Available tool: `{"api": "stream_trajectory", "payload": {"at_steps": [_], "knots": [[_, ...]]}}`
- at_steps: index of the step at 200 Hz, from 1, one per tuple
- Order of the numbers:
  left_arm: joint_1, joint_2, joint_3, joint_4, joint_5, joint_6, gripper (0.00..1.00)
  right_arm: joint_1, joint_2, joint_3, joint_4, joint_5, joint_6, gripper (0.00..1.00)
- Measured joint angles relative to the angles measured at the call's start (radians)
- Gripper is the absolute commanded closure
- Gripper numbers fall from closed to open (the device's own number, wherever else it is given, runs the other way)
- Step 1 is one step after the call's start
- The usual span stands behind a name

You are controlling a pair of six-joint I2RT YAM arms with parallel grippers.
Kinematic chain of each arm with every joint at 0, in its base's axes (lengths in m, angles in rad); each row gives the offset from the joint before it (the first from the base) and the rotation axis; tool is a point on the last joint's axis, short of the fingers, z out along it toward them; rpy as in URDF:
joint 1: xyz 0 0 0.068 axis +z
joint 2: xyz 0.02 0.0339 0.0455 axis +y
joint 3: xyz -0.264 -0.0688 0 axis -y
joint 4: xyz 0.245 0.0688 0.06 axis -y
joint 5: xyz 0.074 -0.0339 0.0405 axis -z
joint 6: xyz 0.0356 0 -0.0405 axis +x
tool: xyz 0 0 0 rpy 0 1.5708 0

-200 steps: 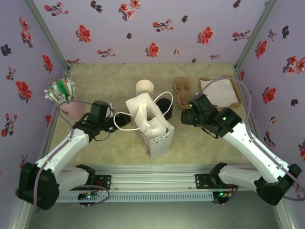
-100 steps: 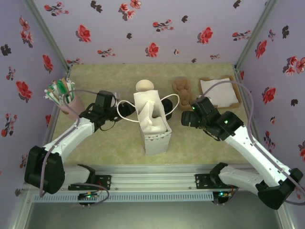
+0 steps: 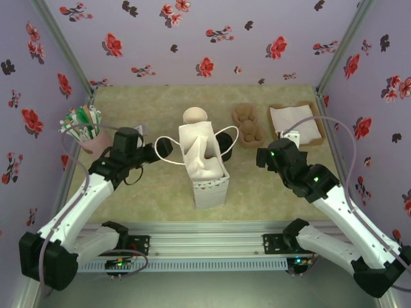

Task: Pack the takeout coffee

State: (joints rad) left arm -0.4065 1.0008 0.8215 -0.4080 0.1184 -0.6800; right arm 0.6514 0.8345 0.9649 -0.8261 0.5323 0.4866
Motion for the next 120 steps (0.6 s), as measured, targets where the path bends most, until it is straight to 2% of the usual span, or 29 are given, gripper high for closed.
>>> {"api": "stream_trajectory", "payload": {"at_steps": [51,81,103,120], "knots": [[0.006,-0.164,-0.103,-0.042,-0.212,0.079,0.01,-0.004,-0.186,-0.224,0.226,0.106,-0.157,0.01],[0.008,-0.212,-0.196,0.006,-0.334,0.126,0.01,-0.02,-0.285,-0.38,0.409,0.16,-0.256,0.01],[0.009,-0.216,-0.264,0.1,-0.424,0.185,0.01,-0.08,-0.304,-0.482,0.542,0.181,-0.309,0.01],[0.019,-0.193,-0.303,0.197,-0.491,0.245,0.01,-0.176,-0.281,-0.534,0.618,0.171,-0.32,0.01]]}}
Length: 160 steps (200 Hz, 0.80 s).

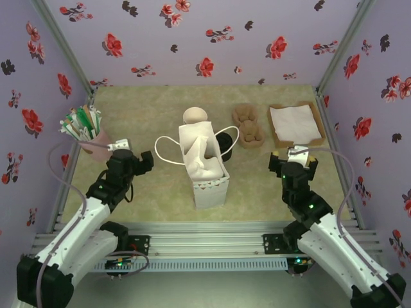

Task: Pack the takeout coffee

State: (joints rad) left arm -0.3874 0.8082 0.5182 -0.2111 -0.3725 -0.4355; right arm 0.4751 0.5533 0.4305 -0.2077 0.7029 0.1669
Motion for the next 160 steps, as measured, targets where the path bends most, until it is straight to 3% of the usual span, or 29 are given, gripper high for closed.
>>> {"api": "stream_trajectory", "payload": {"at_steps": [35,81,160], "knots": [[0.03,0.129,-0.056,0.248,-0.059,0.17,0.01,-0.194,0.081,-0.081,0.154,-0.053,0.005,0.01],[0.114,0.265,-0.071,0.422,-0.071,0.312,0.01,-0.341,0.244,-0.18,0.393,-0.098,0.031,0.01],[0.261,0.6,-0.079,0.778,-0.045,0.405,0.01,-0.391,0.74,-0.146,0.796,-0.125,0.053,0.01]]}}
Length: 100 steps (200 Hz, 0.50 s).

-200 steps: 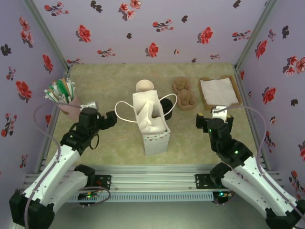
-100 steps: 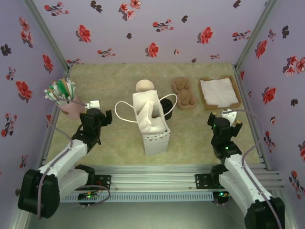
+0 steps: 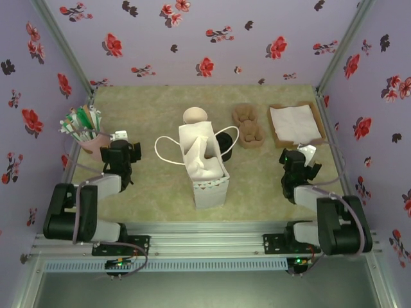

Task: Pack the takeout coffee

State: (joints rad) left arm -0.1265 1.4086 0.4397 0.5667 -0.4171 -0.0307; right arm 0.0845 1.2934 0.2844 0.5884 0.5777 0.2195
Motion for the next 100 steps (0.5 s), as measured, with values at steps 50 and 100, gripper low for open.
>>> {"api": "stream_trajectory", "payload": {"at_steps": [50,100], "knots": [[0.025,0.069,-0.043,0.21,0.045,0.021,0.01,-0.001,0.161,0.048,0.198,-0.093,-0.072,0.01],[0.05,0.134,-0.112,0.36,0.102,0.02,0.01,0.001,0.247,0.049,0.297,-0.2,-0.125,0.01]]}}
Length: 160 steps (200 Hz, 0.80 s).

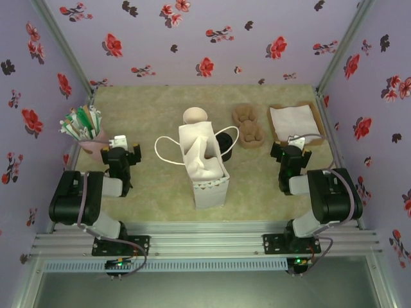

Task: Pack the takeout coffee

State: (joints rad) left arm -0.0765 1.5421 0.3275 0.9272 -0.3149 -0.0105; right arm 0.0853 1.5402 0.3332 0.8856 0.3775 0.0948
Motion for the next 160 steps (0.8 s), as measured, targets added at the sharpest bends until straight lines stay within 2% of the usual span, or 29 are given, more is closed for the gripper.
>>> {"api": "stream_trajectory", "payload": {"at_steps": [64,160], "knots": [[0.011,0.0,0.03,-0.001,0.021,-0.001,0.01,-0.026,0.003,0.034,-0.017,-0.08,-0.007,0.01],[0.011,0.0,0.03,-0.007,0.021,-0.001,0.01,-0.027,0.003,0.034,-0.024,-0.095,-0.007,0.01]]}}
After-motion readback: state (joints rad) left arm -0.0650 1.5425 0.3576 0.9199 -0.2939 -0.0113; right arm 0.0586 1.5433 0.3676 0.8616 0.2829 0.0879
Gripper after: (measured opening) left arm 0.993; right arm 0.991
